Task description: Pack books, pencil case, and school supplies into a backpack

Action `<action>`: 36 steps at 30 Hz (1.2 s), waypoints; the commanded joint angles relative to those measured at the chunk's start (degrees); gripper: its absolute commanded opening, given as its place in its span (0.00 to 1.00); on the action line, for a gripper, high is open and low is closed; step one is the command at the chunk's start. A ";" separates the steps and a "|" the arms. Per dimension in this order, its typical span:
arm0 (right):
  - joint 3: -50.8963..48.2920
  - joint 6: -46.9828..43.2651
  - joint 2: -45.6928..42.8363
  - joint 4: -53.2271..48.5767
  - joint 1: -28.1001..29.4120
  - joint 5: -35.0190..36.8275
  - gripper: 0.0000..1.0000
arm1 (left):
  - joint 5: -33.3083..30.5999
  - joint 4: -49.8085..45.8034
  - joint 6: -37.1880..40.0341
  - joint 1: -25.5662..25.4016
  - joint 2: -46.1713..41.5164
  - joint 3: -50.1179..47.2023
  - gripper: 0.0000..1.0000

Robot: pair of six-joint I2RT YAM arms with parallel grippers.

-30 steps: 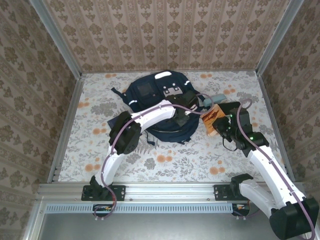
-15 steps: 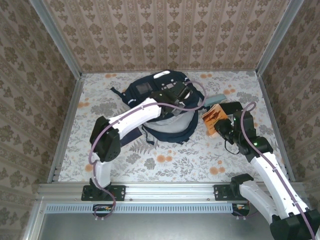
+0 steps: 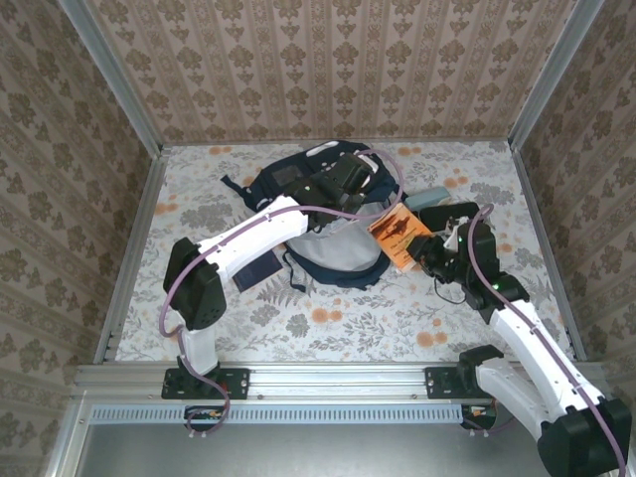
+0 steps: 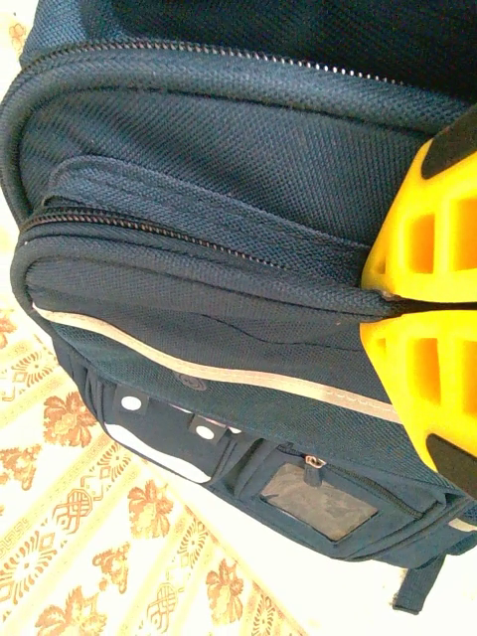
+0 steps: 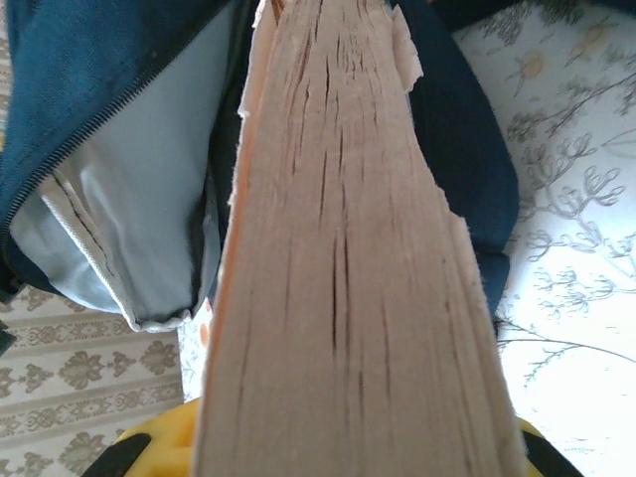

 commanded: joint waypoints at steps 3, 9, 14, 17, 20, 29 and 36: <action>-1.49 5.82 4.83 15.73 3.83 -2.81 0.20 | -3.00 5.78 -1.88 0.00 -3.63 2.43 0.06; -0.85 10.16 14.13 26.62 8.66 1.01 0.20 | -1.78 4.76 -2.45 0.24 -4.55 2.30 0.05; 2.80 12.62 23.83 34.63 12.70 7.40 0.19 | -0.61 3.57 -3.33 0.95 -5.00 2.68 0.05; 5.61 14.73 30.55 39.69 14.53 10.53 0.19 | 0.42 2.60 -3.94 1.56 -5.37 3.06 0.05; 7.43 17.03 37.88 46.29 15.29 13.46 0.19 | 1.85 0.43 -5.07 2.42 -5.48 4.18 0.04; 16.70 22.46 52.81 47.58 15.75 15.32 0.27 | 6.34 -2.37 -6.56 3.91 -6.45 4.62 0.05; 18.04 24.68 52.98 40.34 15.57 12.26 0.59 | 7.45 -2.59 -7.54 4.51 -6.42 4.48 0.05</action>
